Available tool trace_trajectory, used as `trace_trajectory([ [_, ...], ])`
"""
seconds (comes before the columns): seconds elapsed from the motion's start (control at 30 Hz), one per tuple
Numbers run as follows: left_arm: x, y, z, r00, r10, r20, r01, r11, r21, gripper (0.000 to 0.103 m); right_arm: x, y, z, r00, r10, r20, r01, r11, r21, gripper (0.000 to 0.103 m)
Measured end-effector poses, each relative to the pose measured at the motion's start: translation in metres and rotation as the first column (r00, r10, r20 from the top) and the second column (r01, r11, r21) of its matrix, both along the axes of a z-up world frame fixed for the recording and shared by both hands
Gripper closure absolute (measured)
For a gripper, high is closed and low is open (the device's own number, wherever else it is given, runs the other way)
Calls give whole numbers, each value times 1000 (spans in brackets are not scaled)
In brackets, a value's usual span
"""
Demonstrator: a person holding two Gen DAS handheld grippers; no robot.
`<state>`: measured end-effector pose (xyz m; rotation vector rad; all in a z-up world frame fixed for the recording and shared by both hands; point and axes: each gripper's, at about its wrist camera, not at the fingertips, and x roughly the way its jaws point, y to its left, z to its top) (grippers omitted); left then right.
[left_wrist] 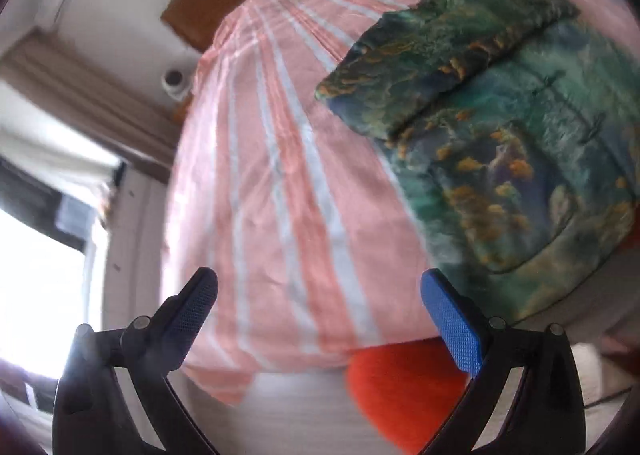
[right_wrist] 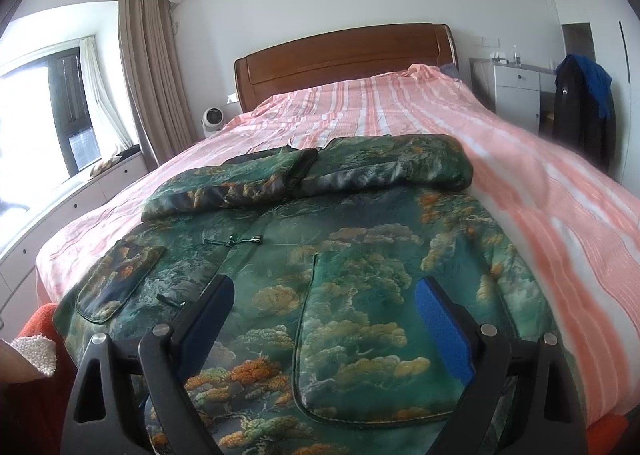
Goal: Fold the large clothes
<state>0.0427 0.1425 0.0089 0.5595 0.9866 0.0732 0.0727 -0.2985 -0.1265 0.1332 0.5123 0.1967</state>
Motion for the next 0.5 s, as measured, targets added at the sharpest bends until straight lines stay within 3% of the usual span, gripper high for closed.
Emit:
trace_trajectory([
  [0.13,-8,-20,-52,995,92,30,-84,973,-217,2,-4,9,-1,1000,14,8,-14,998,-54,12],
  [0.27,4,-53,-88,989,149,22,-125,896,-427,2,-8,15,-2,1000,16,18,-14,995,-102,12],
  [0.4,18,-67,-98,986,168,-1,-144,843,-519,2,-11,22,-2,999,23,29,-19,991,-135,12],
  [0.5,19,-68,-98,983,182,9,-150,838,-525,2,-12,27,-2,999,36,29,-31,988,-151,12],
])
